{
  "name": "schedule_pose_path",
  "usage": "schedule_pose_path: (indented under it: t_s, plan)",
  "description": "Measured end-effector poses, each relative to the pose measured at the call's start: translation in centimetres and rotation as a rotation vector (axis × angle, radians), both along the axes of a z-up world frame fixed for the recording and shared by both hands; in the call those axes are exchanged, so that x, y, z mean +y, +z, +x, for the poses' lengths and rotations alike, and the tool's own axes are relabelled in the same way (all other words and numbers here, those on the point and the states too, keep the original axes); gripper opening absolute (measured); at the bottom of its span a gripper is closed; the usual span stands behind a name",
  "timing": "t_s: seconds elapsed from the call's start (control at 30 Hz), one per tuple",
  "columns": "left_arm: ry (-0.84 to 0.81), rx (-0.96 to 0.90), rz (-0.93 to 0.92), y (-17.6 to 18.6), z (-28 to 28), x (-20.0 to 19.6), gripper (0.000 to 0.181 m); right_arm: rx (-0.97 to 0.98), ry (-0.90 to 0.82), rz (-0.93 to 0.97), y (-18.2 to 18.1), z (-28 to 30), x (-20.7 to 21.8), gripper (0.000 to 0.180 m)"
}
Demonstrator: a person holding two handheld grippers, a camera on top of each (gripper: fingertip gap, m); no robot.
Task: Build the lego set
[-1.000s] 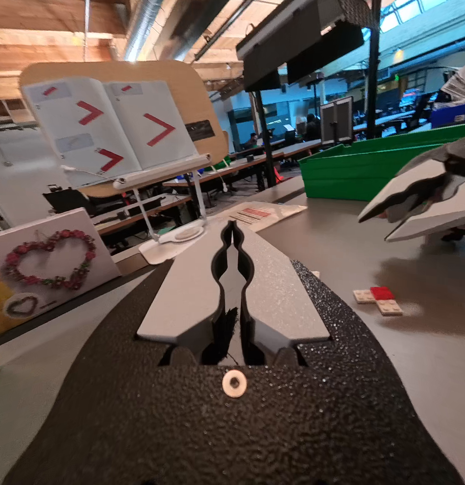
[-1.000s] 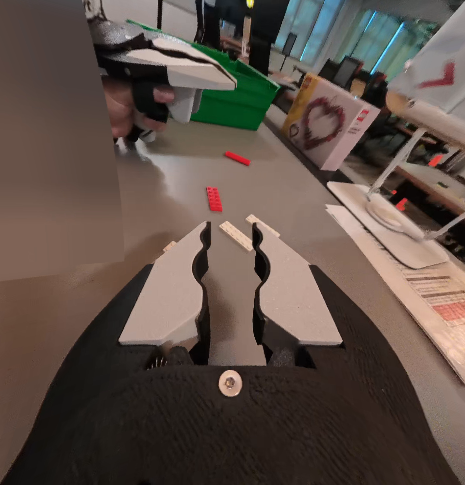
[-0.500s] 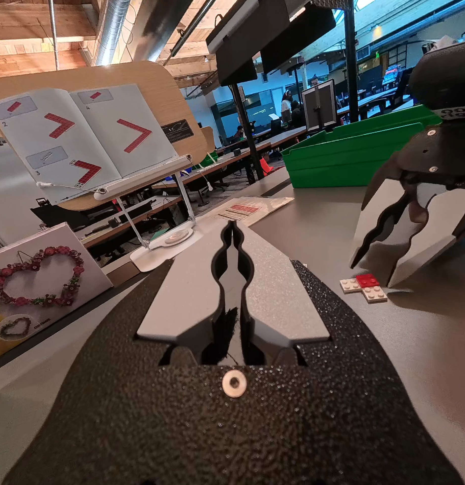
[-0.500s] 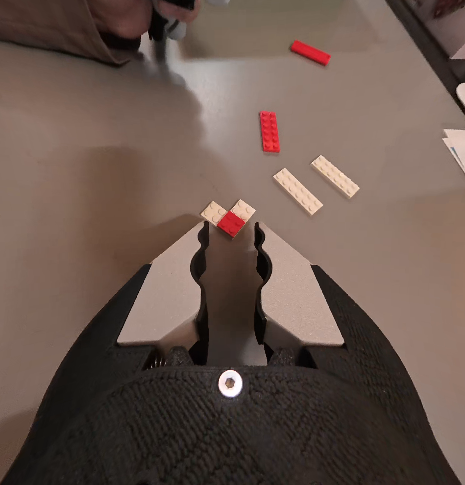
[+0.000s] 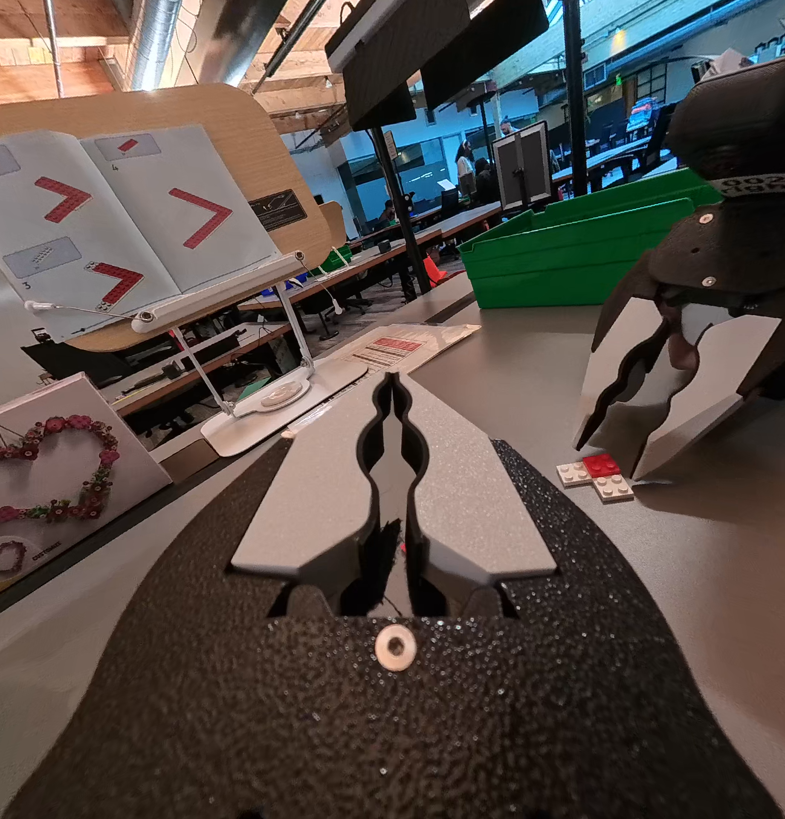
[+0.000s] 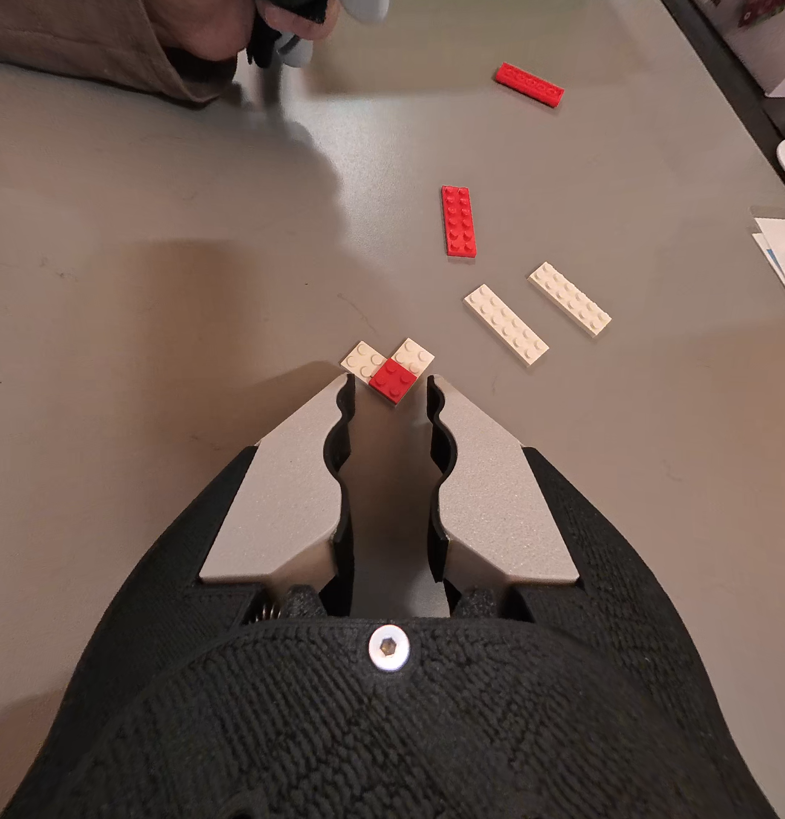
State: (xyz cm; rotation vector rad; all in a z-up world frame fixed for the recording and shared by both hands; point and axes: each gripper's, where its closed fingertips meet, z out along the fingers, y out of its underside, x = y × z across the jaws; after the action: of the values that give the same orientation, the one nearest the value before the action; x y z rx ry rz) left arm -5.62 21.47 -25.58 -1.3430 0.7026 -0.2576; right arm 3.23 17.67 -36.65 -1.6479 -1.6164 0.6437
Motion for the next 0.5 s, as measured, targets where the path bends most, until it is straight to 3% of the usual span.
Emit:
schedule_pose_path:
  t_s: [0.2, 0.5]
  plan:
    - [-0.013, -0.009, -0.053, -0.2, 0.0, 0.1, 0.001, 0.000, 0.001, -0.016, 0.0, 0.0, -0.1, 0.028]
    - [-0.005, 0.005, -0.275, -2.5, -1.9, 1.5, 0.019, -0.008, 0.024, -0.058, -0.2, 0.0, -0.8, 0.026]
